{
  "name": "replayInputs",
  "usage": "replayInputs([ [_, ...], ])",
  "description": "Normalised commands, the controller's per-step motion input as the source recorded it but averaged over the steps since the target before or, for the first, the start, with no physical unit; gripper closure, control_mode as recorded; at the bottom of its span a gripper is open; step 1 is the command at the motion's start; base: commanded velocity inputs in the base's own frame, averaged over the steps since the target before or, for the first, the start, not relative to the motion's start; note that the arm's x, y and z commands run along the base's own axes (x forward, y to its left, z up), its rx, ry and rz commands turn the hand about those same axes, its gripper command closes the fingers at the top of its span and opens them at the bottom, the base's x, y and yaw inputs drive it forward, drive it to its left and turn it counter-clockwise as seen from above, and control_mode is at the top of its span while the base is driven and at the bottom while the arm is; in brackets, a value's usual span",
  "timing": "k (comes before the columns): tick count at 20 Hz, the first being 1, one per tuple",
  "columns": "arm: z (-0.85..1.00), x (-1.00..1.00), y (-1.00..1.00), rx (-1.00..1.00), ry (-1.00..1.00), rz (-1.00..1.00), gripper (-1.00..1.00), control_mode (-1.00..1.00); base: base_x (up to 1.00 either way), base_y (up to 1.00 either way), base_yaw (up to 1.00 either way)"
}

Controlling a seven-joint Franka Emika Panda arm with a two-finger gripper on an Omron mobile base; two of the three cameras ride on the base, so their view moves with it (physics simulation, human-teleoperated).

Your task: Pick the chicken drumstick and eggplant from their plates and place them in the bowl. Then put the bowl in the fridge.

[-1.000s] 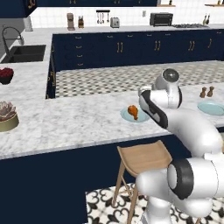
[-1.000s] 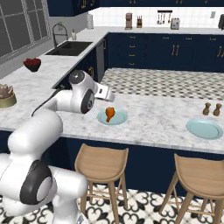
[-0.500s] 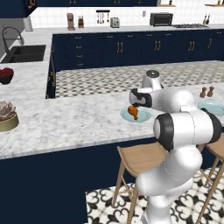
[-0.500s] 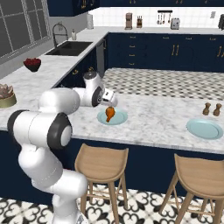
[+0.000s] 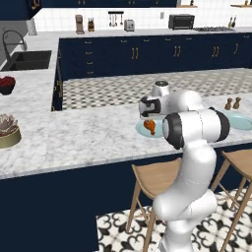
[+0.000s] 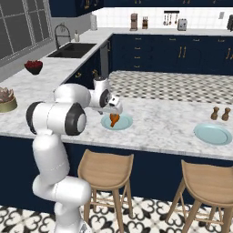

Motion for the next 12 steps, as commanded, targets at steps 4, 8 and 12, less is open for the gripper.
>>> replayInputs([
  [4,-0.72,0.41,0.02,0.06,0.01,0.04,-1.00,-1.00,0.00,0.00,0.00],
  [8,-0.48,0.59,-0.05,0.00,0.00,0.00,-1.00,-1.00,0.00,0.00,0.00],
  [12,-0.51,0.56,-0.03,0.00,-0.01,0.01,-1.00,-1.00,0.00,0.00,0.00],
])
